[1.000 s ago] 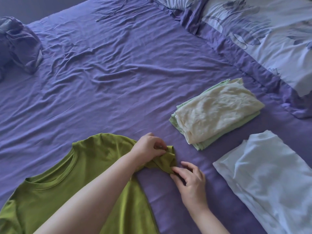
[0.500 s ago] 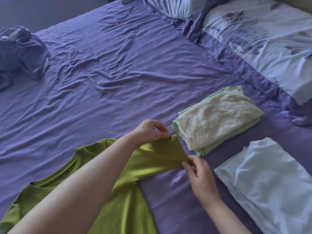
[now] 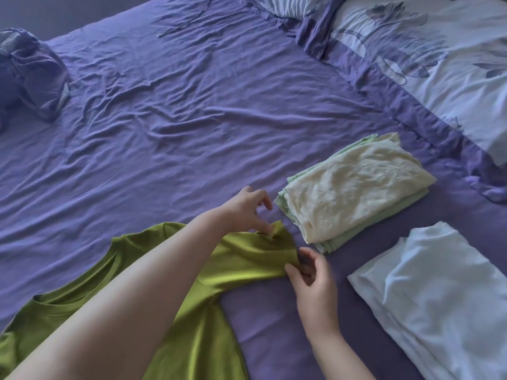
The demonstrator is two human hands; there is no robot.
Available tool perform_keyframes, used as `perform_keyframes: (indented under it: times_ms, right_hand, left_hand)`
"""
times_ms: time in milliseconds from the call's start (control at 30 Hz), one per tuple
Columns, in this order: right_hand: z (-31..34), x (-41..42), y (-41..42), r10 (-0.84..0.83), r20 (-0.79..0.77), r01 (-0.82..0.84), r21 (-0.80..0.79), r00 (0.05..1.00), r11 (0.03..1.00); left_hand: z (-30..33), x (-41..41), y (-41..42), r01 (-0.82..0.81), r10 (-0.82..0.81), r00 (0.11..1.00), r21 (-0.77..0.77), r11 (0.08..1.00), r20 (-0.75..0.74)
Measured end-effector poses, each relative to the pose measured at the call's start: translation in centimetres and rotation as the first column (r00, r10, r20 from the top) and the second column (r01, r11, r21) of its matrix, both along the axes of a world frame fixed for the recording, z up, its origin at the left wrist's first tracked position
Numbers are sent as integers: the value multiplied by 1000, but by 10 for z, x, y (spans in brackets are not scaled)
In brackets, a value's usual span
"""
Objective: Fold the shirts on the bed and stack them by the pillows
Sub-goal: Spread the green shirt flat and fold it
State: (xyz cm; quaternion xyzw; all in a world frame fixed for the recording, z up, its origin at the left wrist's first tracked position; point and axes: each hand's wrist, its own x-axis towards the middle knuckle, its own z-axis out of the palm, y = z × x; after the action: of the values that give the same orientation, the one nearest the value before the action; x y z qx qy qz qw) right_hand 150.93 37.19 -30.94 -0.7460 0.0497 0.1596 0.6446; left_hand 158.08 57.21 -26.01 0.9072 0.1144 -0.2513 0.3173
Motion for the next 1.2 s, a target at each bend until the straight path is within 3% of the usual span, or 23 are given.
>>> perform_keyframes:
  times_ms: [167, 367, 533, 633, 733, 833, 900, 933, 1067, 1133, 1200]
  right_hand:
    - [-3, -5, -2, 138, 40, -136, -51, 990, 989]
    - [-5, -1, -4, 198, 169, -150, -257, 966, 955]
    - [1, 1, 3, 91, 227, -43, -208, 970, 977]
    - [0, 0, 9, 46, 184, -16, -160, 982, 987]
    - [-2, -2, 14, 140, 131, -106, -239, 981, 965]
    - [-4, 0, 18, 176, 120, -130, -316, 977, 940]
    - [-4, 2, 20, 157, 121, -109, -332, 980, 937]
    - [-5, 3, 22, 147, 129, -96, -336, 981, 937]
    - [-4, 5, 29, 108, 149, -49, -355, 983, 934]
    - [-5, 5, 30, 50, 155, 2, -319, 987, 948]
    - [-2, 3, 29, -25, 220, 76, -227, 975, 971]
  left_hand:
    - [-8, -13, 10, 189, -192, 981, 152, 970, 9]
    - [-16, -28, 16, 160, -171, 983, 148, 976, 63]
    - [-2, -15, 29, -150, 144, 965, 12, 989, 221]
    - [-7, -13, 37, -251, 228, 954, 101, 963, 196]
    - [-17, -15, 33, -300, 279, 945, 115, 947, 173]
    - [-14, -10, 28, -374, 385, 907, -96, 922, 172]
    - [-10, -6, 27, -474, 501, 864, -246, 845, 56]
    - [-9, -4, 27, -508, 525, 851, -250, 824, -1]
    - [-5, -4, 27, -429, 411, 903, -227, 874, -123]
    - [-3, -3, 27, -368, 346, 930, -327, 871, -124]
    - [0, -1, 29, -356, 371, 925, -512, 782, -76]
